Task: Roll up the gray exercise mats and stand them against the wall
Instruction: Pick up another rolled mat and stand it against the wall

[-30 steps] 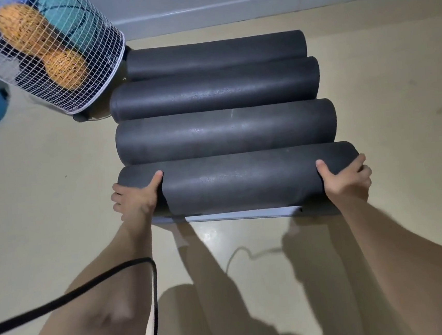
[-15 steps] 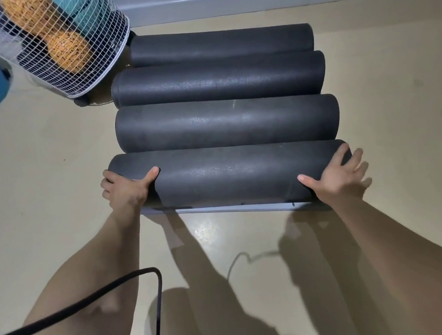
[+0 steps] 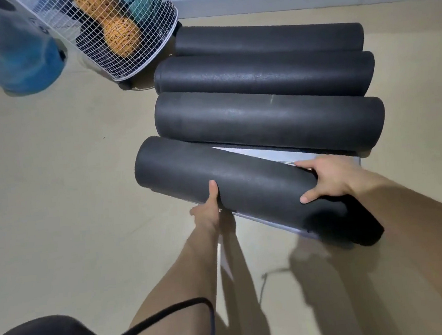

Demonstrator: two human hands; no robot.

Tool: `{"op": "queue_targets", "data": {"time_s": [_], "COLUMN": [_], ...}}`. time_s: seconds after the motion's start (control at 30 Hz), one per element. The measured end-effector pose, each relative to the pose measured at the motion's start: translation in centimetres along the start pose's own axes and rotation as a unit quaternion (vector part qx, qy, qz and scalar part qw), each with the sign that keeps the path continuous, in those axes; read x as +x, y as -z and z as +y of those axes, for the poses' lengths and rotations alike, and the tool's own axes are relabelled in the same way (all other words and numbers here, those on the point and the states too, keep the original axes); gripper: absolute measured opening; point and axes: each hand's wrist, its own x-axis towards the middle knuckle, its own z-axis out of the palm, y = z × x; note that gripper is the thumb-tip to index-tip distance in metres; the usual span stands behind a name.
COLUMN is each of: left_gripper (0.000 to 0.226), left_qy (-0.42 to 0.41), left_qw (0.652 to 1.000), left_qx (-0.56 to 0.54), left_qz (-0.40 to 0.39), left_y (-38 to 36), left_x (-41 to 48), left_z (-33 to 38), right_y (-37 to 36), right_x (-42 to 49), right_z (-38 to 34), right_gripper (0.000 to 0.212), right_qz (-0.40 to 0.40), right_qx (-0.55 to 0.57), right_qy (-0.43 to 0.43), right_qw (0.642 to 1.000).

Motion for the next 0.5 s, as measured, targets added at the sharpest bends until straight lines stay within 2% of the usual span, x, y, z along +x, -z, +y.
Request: {"op": "queue_targets", "data": {"time_s": [0.03,0.1,0.17,0.27,0.3,0.37,0.43,0.5], "left_gripper": [0.147,0.141,0.134,0.117,0.109,0.107,0.111,0.112], "left_qy": [0.012,0.024,0.034,0.014,0.003,-0.001,0.010,0.017], "left_qw": [0.999,0.996,0.995,0.994,0.991,0.983,0.975,0.973], "left_qx": [-0.021,-0.053,-0.062,-0.074,-0.083,-0.112,-0.163,-0.186], "left_qz": [-0.033,-0.074,-0.066,-0.082,-0.106,-0.142,-0.153,-0.133], "left_y": [-0.3,-0.3,0.7,2.9,3.4,3.7,3.3,2.8], "left_x": [-0.5,-0.4,-0.8,-1.8,-1.9,-1.6,-1.5,-1.5], "left_z": [-1.4,-4.3,-5.5,-5.6,-5.7,-5.9,-6.2,-6.4], "right_y": [-0.8,-2.6,-3.8,-5.1,-5.7,-7.0,-8.2,-9.1], "right_x": [-0.8,-2.3,-2.9,-2.3,-1.9,-1.2,-0.8,-0.9], "right_z": [-1.3,-4.1,-6.6,-9.2,-9.8,-10.9,-11.6,-11.9], "right_gripper": [0.104,0.089,0.079,0.096,0.107,0.122,0.121,0.111], "right_qz": [-0.024,-0.072,-0.103,-0.137,-0.139,-0.117,-0.085,-0.068], "right_qx": [0.004,0.022,0.033,0.060,0.094,0.187,0.240,0.260], "right_qy": [0.013,0.033,0.035,0.003,-0.010,-0.027,-0.023,-0.014], "right_qw": [1.000,0.997,0.994,0.989,0.986,0.975,0.967,0.963]}}
